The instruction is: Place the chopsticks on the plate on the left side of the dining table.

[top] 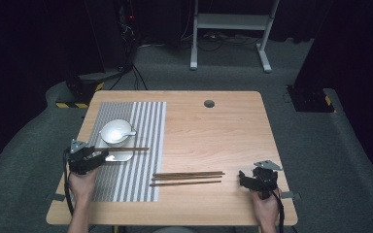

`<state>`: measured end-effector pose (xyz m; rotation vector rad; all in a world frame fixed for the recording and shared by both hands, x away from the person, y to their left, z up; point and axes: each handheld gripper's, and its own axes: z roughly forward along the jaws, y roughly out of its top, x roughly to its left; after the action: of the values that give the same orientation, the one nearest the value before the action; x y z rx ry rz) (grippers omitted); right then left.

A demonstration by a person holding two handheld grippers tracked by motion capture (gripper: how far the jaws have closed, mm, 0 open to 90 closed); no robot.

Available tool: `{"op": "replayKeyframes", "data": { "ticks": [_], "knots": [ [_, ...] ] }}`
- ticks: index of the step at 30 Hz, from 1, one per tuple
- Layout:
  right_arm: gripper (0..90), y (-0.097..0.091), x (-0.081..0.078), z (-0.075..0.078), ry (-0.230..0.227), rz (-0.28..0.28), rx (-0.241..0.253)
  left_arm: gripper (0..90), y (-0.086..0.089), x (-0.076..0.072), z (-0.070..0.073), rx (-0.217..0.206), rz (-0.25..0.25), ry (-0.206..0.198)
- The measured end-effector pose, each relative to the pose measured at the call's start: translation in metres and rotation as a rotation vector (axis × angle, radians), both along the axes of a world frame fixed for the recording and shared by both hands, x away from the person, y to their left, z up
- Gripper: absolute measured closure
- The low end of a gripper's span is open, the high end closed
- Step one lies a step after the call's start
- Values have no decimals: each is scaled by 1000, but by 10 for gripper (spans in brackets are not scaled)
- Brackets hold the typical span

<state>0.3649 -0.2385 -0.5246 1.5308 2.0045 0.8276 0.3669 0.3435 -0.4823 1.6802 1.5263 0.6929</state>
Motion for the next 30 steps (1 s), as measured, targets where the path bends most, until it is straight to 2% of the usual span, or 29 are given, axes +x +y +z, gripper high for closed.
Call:
{"op": "replayKeyframes", "data": {
  "ticks": [30],
  "knots": [
    [151,0,0,0,0,0,0,369,-11,-13,5,-6,-43,-23]
  ]
}}
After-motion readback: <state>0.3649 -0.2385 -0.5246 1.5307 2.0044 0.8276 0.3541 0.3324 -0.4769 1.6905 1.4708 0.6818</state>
